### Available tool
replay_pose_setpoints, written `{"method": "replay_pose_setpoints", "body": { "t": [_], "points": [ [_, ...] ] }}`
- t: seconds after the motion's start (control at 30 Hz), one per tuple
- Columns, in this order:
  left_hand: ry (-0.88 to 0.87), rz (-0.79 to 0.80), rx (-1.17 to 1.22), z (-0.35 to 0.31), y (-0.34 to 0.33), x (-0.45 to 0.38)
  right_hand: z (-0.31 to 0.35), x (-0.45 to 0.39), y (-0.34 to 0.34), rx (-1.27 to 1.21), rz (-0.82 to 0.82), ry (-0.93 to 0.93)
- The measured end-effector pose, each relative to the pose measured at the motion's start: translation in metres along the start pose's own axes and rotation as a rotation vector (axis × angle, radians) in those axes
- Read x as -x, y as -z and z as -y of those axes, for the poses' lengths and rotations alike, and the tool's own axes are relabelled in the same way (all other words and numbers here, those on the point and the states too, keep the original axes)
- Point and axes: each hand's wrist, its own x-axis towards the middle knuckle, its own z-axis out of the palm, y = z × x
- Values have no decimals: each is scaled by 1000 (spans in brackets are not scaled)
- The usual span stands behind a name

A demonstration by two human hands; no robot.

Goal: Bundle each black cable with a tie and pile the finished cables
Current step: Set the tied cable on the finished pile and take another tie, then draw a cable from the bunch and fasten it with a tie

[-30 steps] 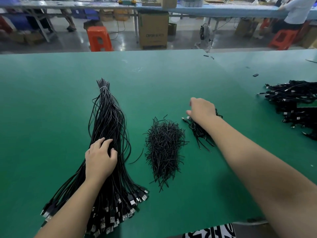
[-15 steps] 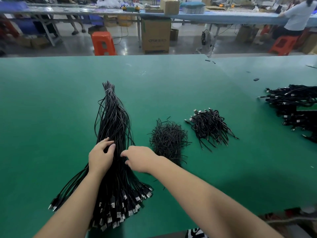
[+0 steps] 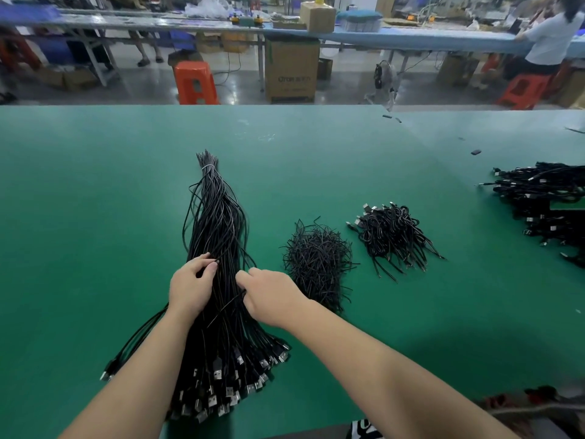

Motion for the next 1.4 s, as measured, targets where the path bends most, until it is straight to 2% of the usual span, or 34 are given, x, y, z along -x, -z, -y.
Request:
{"method": "replay_pose_setpoints", "body": {
  "t": [0.17,0.3,0.37,0.5,0.53,0.6,0.9,1.07,1.27,1.4],
  "points": [
    [10,13,-4,0,2,-2,2,5,5,-45,-239,-42],
    [3,51,-25,4,5,-3,-1,3,11,-165,-308,-172],
    [-63,58,-72,5,1,0,-3,1,19,-380,-323,-294],
    [-242,51,-349,6,-10,9,-4,-6,39,-1208,-339,-521],
    [-253,47,-365,6,-11,9,-5,-7,43,-1342,-344,-536],
    [-257,39,-369,8,-10,10,-6,-7,51,-1450,-344,-534],
    [-258,29,-395,4,-10,15,3,4,63,-1351,-340,-438],
    [-259,23,-381,3,-10,17,10,25,67,-1138,-426,-389],
    [-247,32,-362,1,-9,14,14,54,75,-1164,-562,-303],
    [-128,57,-491,-30,-2,-3,12,63,87,-1287,-460,-287]
  ]
}}
